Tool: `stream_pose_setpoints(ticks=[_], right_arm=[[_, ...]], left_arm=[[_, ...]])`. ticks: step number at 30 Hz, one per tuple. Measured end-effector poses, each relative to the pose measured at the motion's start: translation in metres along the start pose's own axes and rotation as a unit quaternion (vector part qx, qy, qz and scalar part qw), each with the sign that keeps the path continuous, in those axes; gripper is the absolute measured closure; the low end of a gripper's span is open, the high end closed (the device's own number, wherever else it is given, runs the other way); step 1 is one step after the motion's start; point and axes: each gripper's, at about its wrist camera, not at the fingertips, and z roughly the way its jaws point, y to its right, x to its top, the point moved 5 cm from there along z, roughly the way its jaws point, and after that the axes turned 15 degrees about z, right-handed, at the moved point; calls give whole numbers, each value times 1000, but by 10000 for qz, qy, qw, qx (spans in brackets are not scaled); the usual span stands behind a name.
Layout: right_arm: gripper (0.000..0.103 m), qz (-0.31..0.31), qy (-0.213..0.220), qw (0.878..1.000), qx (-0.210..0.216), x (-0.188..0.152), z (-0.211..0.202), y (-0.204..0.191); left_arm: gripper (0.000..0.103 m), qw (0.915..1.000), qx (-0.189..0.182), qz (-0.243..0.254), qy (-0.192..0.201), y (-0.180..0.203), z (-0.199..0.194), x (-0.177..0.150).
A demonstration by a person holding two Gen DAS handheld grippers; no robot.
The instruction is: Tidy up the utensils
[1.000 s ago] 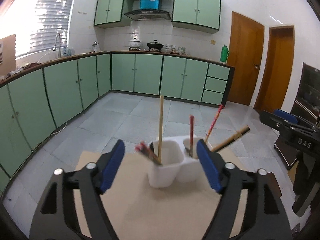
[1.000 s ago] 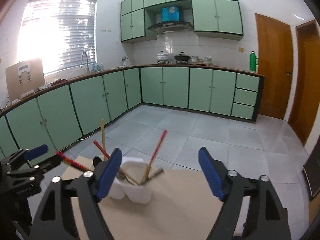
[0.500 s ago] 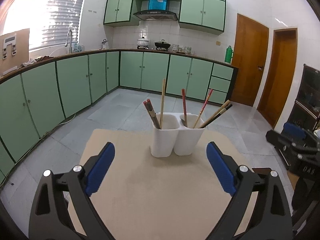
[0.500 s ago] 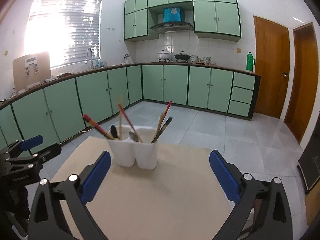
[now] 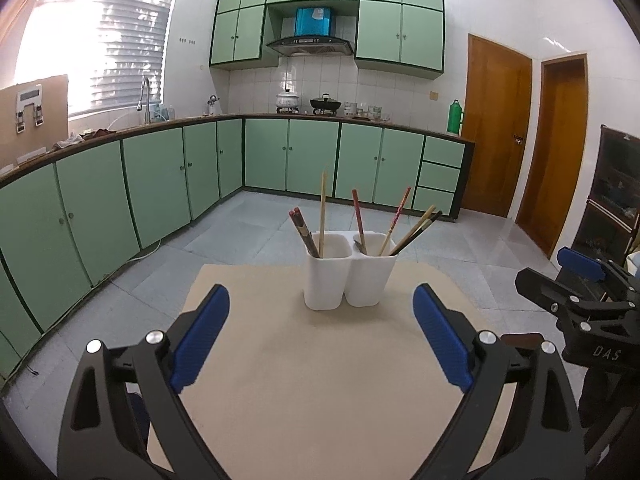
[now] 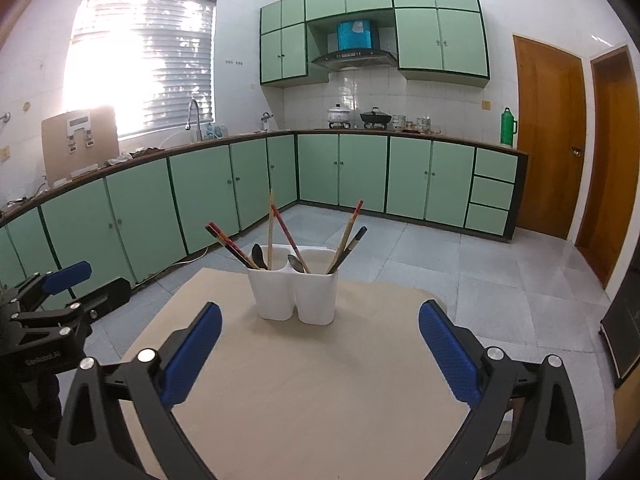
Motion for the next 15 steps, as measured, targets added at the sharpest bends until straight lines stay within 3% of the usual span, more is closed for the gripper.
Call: stream_pose_setpoints(ticks=[15], right_arm=[[6, -91, 174, 9998, 76, 5, -15, -10]], left_arm=[[13, 9997, 49, 107, 219, 5, -20, 5]])
